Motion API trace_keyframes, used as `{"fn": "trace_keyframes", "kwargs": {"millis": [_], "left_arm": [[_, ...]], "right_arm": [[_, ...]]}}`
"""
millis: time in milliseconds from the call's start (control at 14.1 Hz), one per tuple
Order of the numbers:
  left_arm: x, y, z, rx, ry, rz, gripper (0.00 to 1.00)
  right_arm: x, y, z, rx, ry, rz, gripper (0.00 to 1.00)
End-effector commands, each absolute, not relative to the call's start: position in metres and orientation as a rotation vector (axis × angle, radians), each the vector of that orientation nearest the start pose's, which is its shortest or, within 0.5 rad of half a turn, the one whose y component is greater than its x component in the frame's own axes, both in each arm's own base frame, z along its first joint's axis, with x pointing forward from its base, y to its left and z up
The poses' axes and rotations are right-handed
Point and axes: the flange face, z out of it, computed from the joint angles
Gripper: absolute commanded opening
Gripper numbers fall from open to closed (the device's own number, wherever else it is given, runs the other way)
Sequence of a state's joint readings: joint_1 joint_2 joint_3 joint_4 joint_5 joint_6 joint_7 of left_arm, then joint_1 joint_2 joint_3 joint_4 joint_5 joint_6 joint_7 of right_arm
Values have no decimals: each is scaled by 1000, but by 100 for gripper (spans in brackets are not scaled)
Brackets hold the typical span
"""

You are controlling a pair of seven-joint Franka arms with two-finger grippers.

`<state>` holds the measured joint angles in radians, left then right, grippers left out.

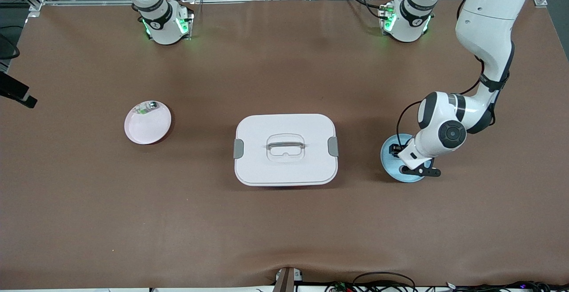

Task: Transfer orange switch to right arm and place
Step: 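Close the left gripper on the black-and-orange switch, then lift the switch with the left gripper off the blue plate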

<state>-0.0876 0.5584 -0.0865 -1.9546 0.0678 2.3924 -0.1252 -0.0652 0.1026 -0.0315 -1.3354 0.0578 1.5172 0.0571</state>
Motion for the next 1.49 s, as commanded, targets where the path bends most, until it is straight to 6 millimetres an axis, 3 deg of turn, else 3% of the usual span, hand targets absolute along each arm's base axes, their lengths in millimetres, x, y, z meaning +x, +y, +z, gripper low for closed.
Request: {"fn": "trace_keyframes", "kwargs": {"millis": [0, 355, 497, 780, 1135, 1419], "left_arm": [[596, -103, 182, -3110, 92, 154, 28], [600, -103, 203, -3113, 7, 118, 28], [601, -104, 221, -3111, -108, 108, 28], [594, -108, 261, -3086, -276, 158, 28], [581, -119, 354, -3162, -447, 346, 28], [586, -138, 424, -3205, -577, 500, 28]], "right_arm": [[577, -50, 668, -3069, 218, -123, 100], [577, -44, 667, -3075, 173, -107, 100], [577, -38, 667, -3084, 20, -110, 100], [579, -22, 665, -3078, -4, -111, 100], [579, -16, 664, -3080, 118, -99, 100], [577, -23, 658, -3094, 269, -72, 100]]}}
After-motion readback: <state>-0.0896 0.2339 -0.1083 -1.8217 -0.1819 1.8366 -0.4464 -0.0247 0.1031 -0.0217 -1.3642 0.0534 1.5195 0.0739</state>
